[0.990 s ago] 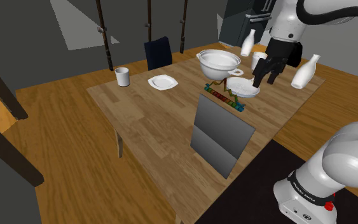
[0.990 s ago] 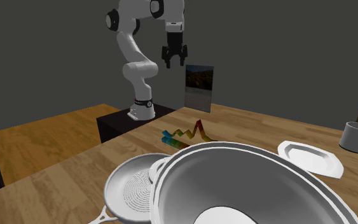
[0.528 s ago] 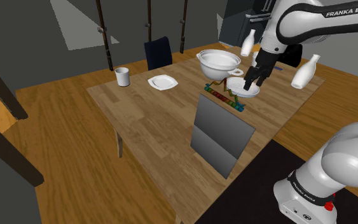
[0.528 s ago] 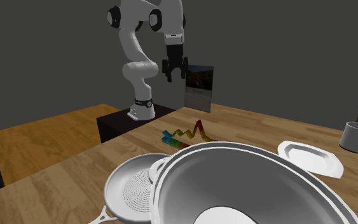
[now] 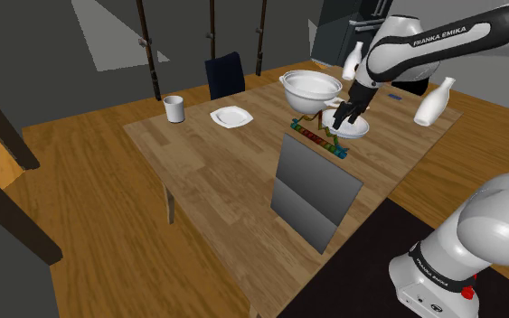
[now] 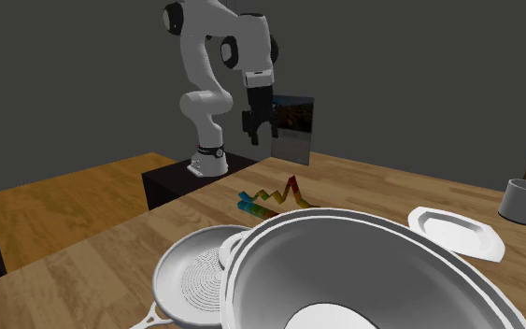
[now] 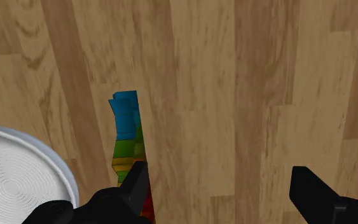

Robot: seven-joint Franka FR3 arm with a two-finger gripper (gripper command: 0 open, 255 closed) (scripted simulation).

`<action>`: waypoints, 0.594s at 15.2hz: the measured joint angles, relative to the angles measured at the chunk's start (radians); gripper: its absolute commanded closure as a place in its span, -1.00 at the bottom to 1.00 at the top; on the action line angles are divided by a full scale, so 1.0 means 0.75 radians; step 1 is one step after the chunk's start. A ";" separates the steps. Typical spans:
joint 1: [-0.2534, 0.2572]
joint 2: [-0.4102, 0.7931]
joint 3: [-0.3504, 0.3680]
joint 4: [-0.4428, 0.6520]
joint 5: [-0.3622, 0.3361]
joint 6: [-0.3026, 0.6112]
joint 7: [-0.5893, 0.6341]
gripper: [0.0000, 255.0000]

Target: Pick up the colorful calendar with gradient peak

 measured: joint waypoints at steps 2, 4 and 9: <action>0.007 0.098 -0.037 0.031 0.030 0.095 -0.072 -1.00; 0.017 0.198 -0.068 0.070 0.074 0.182 -0.146 -1.00; 0.028 0.450 -0.119 0.209 0.249 0.348 -0.367 -1.00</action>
